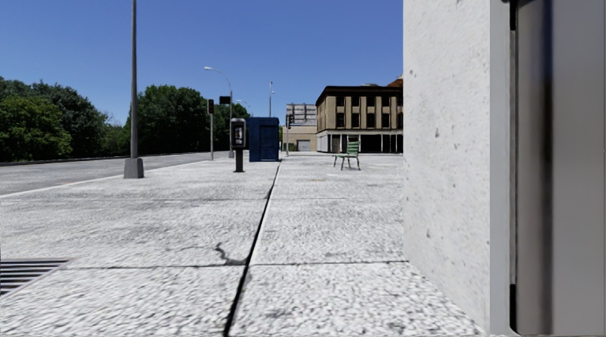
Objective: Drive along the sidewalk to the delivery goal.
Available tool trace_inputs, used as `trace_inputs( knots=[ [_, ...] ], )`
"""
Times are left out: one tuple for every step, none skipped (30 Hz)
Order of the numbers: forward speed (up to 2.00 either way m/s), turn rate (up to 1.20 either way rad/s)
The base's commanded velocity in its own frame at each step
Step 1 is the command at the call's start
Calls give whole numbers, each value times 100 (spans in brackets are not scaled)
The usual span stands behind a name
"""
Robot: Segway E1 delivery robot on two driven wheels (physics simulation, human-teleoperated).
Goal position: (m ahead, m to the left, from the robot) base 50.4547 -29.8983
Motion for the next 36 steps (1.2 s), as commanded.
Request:
trace_inputs(
  knots=[
    [200,0],
    [200,0],
    [200,0],
    [200,0],
    [200,0],
    [200,0],
    [200,0],
    [200,0],
    [200,0],
    [200,0],
    [200,0],
    [200,0],
    [200,0],
    [200,0],
    [200,0],
    [200,0],
    [200,0],
    [200,0],
    [200,0],
    [200,0],
    [200,0],
    [200,0],
    [200,0],
    [200,0],
    [200,0],
    [200,0],
    [200,0],
    [200,0],
    [200,0],
    [200,0],
    [200,0],
    [200,0],
    [200,0],
    [200,0],
    [200,0],
    [200,0]
  ],
)
